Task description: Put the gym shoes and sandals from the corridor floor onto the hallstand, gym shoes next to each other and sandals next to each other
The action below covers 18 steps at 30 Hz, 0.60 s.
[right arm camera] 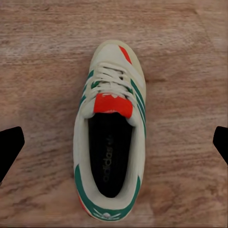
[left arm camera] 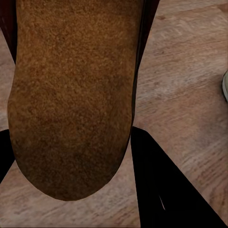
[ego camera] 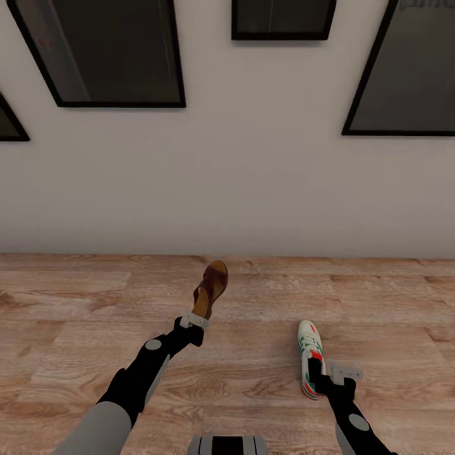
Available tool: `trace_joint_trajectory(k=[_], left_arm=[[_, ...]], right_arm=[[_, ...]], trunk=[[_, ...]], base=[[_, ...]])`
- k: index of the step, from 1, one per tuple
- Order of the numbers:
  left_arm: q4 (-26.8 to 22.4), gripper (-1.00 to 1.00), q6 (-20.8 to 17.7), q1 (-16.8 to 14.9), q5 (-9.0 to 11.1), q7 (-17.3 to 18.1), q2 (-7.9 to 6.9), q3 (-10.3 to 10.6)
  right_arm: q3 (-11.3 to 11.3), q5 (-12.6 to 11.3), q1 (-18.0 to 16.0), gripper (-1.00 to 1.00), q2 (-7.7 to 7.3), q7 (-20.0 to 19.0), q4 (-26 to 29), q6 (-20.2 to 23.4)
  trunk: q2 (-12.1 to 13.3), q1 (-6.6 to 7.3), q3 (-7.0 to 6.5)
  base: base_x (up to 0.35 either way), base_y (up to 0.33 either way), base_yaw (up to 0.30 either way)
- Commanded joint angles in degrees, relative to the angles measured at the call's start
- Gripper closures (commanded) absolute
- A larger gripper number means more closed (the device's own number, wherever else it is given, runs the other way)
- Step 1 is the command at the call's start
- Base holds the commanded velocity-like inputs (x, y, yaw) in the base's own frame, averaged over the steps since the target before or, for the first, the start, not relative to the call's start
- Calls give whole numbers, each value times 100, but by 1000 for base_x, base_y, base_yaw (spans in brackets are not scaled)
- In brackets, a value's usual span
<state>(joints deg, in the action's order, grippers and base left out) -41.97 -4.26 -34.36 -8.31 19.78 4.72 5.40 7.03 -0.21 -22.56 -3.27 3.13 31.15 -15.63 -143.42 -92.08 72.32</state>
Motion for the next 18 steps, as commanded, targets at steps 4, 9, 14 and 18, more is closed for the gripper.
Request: trace_joint_trajectory(k=[4, 9, 14, 18], left_arm=[[-46, 100, -23, -2, -56, 28, 4, -1], [-96, 100, -24, -58, -56, 17, 28, 15], [-300, 100, -59, -104, -50, 6, 112, 15], [-480, 100, -251, -117, -48, 8, 154, 9]], right_arm=[[0, -5, -3, -100, 2, 12, -4, -19], [0, -6, -3, -100, 2, 12, -4, -19], [0, -6, -3, -100, 2, 12, -4, -19], [0, -6, -3, -100, 1, 12, -4, -19]], trunk=[[-7, -9, 122], [-14, -22, 276], [-21, -35, 431], [-26, -45, 555]], base=[[0, 0, 0], [0, 0, 0], [0, 0, 0], [0, 0, 0]])
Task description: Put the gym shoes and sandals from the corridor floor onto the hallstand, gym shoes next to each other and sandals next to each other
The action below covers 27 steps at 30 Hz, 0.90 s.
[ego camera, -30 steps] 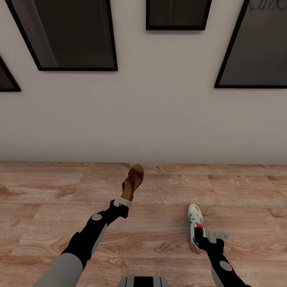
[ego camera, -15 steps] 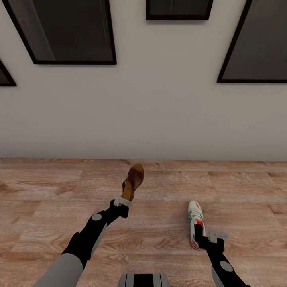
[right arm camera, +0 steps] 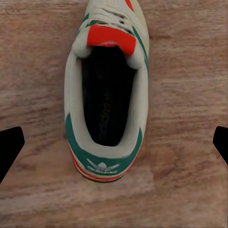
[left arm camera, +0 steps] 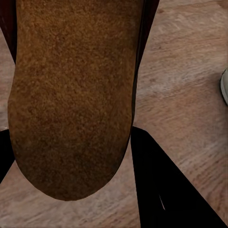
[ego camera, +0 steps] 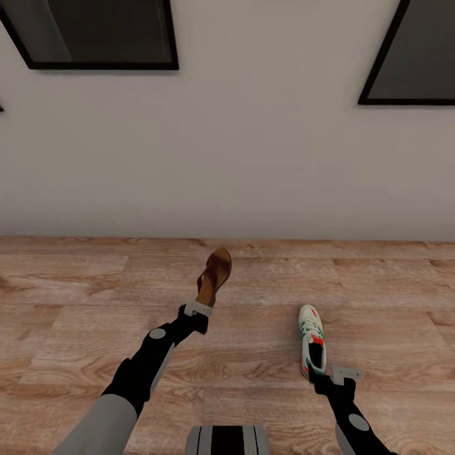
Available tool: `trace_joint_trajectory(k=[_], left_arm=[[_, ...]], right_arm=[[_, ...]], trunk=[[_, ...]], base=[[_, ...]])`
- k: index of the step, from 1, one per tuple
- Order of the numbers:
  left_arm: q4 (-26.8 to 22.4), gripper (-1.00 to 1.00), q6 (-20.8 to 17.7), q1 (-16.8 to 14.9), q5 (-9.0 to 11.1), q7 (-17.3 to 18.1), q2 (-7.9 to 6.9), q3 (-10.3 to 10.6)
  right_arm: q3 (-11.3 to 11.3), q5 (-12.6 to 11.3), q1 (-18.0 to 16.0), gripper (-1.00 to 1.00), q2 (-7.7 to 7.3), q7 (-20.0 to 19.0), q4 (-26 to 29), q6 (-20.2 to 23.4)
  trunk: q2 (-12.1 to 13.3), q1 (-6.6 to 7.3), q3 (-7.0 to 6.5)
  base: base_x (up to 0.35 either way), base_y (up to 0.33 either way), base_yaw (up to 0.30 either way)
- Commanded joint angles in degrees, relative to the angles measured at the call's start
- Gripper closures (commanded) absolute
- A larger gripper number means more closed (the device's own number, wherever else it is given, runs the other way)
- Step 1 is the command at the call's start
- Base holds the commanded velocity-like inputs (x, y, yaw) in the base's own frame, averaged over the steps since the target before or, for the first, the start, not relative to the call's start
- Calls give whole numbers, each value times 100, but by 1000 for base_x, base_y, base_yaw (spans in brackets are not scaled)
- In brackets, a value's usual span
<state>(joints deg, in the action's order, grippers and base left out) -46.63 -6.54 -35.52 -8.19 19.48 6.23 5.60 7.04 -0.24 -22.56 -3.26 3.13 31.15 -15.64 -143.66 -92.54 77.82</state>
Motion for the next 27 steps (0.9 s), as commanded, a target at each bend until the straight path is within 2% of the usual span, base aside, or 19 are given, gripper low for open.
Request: trace_joint_trajectory(k=[1, 6, 27], left_arm=[[-30, 100, -53, 1, -61, 40, 4, -12], [-85, 100, -160, 38, -67, 46, 9, -12], [-92, 100, -172, 81, -69, 47, -20, -7]], right_arm=[[-1, -2, -3, -100, 0, 12, -4, -18], [-1, -2, -3, -100, 1, 11, -4, -18], [-1, -2, -3, -100, 1, 5, 5, -26]], trunk=[[-3, -1, 36], [-10, -14, 191], [-38, -68, 836]], base=[[0, 0, 0], [0, 0, 0], [0, 0, 0]])
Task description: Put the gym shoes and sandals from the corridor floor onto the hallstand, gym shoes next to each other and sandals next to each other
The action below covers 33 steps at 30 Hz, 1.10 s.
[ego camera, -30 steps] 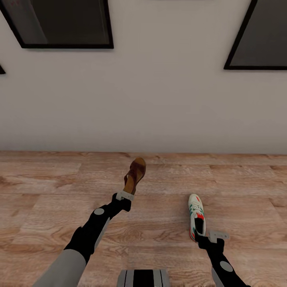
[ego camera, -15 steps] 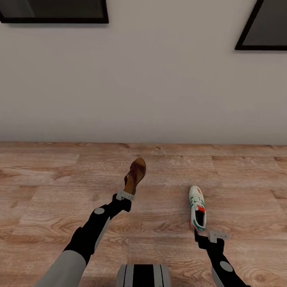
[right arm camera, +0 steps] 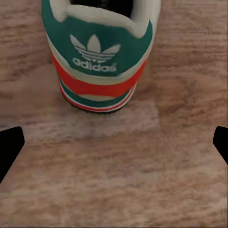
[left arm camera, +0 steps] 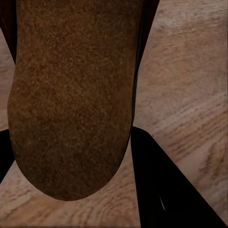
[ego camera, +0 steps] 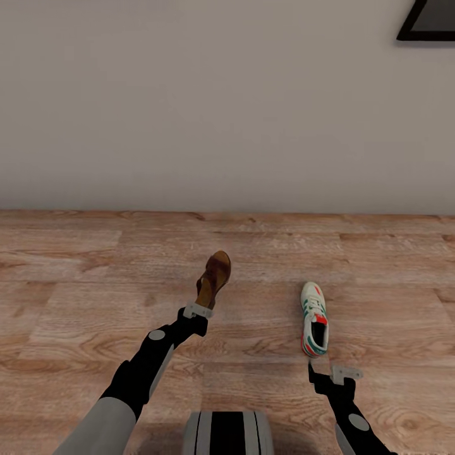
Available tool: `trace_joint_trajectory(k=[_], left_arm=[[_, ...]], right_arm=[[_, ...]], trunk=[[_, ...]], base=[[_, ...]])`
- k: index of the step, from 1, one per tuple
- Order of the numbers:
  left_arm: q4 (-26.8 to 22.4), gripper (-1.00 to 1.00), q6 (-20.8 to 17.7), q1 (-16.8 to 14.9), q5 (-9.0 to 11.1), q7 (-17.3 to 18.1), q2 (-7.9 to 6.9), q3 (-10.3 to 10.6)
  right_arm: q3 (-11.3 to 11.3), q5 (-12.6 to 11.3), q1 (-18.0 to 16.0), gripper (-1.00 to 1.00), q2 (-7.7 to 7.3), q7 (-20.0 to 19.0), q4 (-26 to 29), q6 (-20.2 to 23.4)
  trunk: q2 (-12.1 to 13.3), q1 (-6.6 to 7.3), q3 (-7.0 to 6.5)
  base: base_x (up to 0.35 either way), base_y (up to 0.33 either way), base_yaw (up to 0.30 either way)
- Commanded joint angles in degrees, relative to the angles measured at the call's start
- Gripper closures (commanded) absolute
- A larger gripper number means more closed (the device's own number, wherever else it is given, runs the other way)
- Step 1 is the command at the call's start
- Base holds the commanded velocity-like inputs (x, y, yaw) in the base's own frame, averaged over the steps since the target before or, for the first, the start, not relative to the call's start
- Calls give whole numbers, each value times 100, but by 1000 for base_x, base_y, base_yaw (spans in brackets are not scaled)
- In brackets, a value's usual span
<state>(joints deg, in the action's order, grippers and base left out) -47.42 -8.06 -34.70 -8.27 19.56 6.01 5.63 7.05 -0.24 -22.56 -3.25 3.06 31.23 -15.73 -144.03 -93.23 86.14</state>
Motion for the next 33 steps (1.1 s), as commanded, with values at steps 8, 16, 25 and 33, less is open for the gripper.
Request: trace_joint_trajectory(k=[8, 16, 25, 33], left_arm=[[-13, 100, -20, 6, -69, 35, -6, -9], [-13, 100, 30, 16, -91, 31, -18, 12], [-6, 100, 61, 16, -73, 46, -29, 23], [-4, 100, 68, 10, -70, 48, -29, 17]], right_arm=[[-1, -2, -2, -100, 0, 17, -3, -18], [-9, 5, -2, -100, 0, 11, -3, -14], [-3, 4, -2, -100, 2, 15, -3, -16], [-1, 4, -2, -100, 0, 14, -3, -18]], trunk=[[-6, -6, 91], [-6, -6, 92], [-6, -6, 92], [-6, -6, 92]], base=[[0, 0, 0], [0, 0, 0], [65, 0, 0], [108, 0, 0]])
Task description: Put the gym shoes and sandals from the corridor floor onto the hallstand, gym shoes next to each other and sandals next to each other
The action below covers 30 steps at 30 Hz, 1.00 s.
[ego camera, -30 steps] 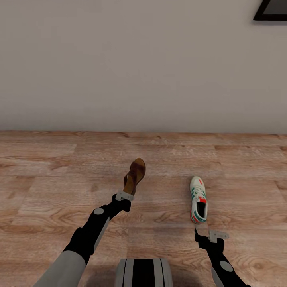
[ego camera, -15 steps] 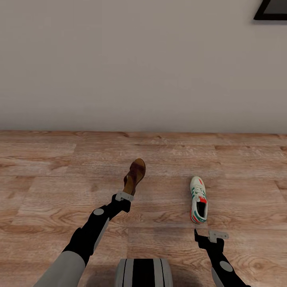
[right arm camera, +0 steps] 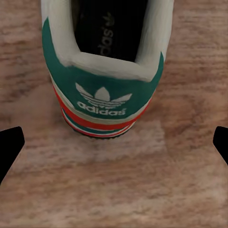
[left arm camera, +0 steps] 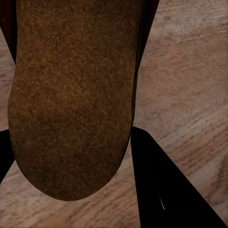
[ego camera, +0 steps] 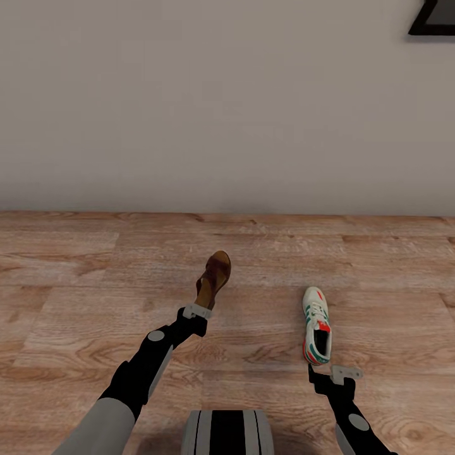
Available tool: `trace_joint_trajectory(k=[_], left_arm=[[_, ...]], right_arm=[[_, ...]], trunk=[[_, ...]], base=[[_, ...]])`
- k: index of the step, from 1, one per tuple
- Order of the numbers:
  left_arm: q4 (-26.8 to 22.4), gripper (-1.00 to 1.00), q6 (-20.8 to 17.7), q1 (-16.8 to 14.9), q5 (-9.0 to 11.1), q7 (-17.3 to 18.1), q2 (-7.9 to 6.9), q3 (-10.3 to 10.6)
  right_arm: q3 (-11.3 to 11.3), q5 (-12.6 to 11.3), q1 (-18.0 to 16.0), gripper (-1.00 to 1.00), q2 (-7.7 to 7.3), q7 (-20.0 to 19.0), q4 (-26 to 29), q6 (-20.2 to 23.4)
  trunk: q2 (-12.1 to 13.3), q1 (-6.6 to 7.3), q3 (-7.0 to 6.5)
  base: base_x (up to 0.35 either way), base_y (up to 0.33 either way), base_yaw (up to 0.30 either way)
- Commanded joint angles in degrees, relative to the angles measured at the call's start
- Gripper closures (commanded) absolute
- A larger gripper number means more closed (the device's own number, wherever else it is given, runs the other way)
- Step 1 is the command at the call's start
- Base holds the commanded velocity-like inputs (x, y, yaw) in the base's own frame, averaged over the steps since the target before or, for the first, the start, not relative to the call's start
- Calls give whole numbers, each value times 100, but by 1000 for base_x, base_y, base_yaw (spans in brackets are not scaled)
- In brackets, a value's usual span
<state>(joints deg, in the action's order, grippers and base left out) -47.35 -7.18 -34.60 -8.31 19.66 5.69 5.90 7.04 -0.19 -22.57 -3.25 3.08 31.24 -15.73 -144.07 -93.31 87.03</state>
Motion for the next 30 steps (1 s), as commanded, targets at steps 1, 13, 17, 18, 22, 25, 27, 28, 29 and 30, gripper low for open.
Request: trace_joint_trajectory(k=[1, 13, 17, 18, 22, 25, 27, 28, 29, 30], left_arm=[[-11, 100, -21, -1, -64, 38, 2, -10], [23, 100, -14, -2, -66, 38, 11, -18], [4, 100, -13, -3, -80, 37, 18, -19], [-1, 100, -14, -3, -80, 35, 19, -19], [-13, 100, -19, -3, -82, 25, 26, -29], [-18, 100, -15, -3, -85, 27, 25, -35], [-19, 100, -13, -3, -89, 29, 22, -36], [-19, 100, -12, -3, -90, 29, 21, -33], [-20, 100, -12, -3, -90, 27, 19, -30], [-20, 100, -12, -3, -91, 26, 18, -28]], right_arm=[[-1, -1, -2, -100, 0, 11, -4, -18], [-7, -6, -2, -100, 0, 9, -4, -12], [-3, -6, -2, -100, 0, 8, -4, -10], [-3, -7, -2, -100, 0, 8, -4, -11], [-2, -7, -2, -100, 0, 10, -4, -13], [-1, -7, -2, -100, 0, 11, -4, -15], [-1, -8, -2, -100, 0, 12, -1, -17], [-1, -8, -2, -100, 0, 12, 0, -16], [-1, -8, -2, -100, 0, 13, 1, -14], [-1, -8, -2, -100, 0, 14, 2, -15]], trunk=[[-1, 1, 3], [-1, 1, 3], [-1, 1, 3], [-1, 1, 3], [-1, 1, 3], [-1, 1, 3], [-1, 1, 3], [-1, 1, 3], [-1, 1, 3], [-1, 1, 3]], base=[[10, 0, 0], [39, 37, 0], [5, 5, 0], [8, 2, 0], [138, 1, 0], [154, 0, 0], [54, 0, 0], [27, 0, 0], [22, 0, 0], [17, 0, 0]])
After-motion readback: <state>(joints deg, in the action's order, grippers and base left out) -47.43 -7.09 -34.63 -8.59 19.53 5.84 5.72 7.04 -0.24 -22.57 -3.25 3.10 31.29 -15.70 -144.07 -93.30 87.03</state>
